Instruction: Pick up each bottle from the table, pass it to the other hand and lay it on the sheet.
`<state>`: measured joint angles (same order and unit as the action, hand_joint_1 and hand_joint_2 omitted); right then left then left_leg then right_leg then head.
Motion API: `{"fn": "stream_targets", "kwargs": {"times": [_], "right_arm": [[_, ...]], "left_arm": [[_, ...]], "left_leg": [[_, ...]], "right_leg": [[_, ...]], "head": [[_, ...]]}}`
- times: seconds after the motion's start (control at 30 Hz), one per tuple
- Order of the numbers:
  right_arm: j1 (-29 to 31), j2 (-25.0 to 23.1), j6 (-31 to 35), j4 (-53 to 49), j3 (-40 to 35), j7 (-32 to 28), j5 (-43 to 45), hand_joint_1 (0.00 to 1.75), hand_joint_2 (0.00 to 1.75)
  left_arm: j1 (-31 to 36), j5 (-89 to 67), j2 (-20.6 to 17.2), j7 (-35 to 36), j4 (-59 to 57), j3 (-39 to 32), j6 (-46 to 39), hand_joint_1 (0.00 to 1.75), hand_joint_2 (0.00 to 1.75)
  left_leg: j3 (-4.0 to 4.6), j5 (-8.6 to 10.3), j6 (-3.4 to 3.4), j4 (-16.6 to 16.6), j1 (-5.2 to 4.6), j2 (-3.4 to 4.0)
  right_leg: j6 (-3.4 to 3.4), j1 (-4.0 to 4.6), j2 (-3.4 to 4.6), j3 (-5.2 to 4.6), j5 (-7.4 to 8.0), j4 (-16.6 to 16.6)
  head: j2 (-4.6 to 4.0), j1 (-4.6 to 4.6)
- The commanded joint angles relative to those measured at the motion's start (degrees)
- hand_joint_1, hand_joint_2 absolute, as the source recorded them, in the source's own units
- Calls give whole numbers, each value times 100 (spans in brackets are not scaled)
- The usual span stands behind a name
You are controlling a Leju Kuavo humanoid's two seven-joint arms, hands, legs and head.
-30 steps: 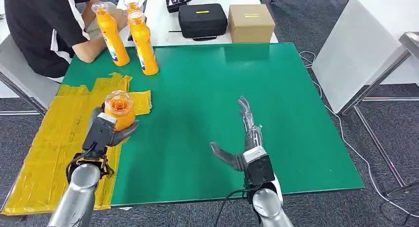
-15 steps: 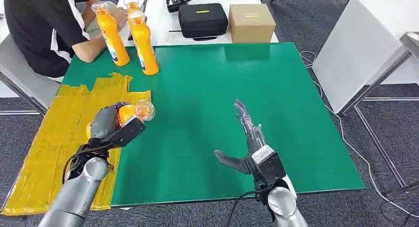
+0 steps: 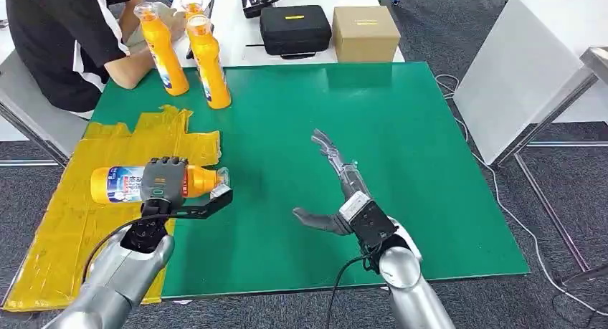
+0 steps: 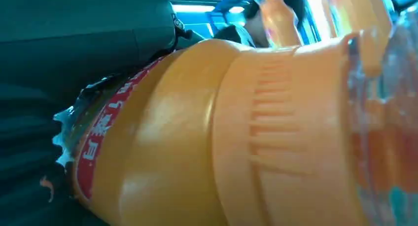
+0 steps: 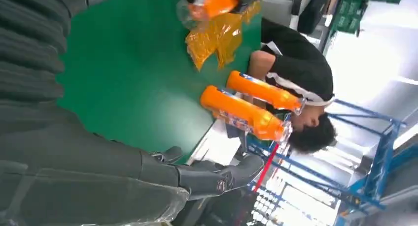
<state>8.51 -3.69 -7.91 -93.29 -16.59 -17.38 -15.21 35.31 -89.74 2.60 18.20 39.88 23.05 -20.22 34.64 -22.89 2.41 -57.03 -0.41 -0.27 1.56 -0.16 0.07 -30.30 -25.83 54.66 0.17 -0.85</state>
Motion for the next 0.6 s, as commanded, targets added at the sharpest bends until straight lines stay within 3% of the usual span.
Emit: {"fn": "stream_targets", "kwargs": {"times": [0.03, 0.5, 0.6], "right_arm": [[334, 1, -4, 561, -327, 37, -137, 0, 175], [312, 4, -34, 631, -409, -19, -219, 0, 175], [310, -30, -46, 643, -444, -53, -298, 0, 175]], "left_arm": [[838, -26, -31, 307, -2038, 1361, 473, 175, 175], [793, -26, -134, 318, -2197, 1157, 537, 175, 175], [726, 23, -172, 189, -2234, 736, 664, 175, 175]], "left_leg": [[-29, -12, -18, 4, 3, 7], [-31, -7, -14, 8, 3, 17], [-40, -9, -15, 7, 4, 21]], "right_leg": [[-4, 2, 4, 29, -10, -8], [-4, 3, 14, 30, -1, -6], [-4, 3, 18, 38, -2, -6]], "head": [[0, 2], [0, 2], [2, 2]]}}
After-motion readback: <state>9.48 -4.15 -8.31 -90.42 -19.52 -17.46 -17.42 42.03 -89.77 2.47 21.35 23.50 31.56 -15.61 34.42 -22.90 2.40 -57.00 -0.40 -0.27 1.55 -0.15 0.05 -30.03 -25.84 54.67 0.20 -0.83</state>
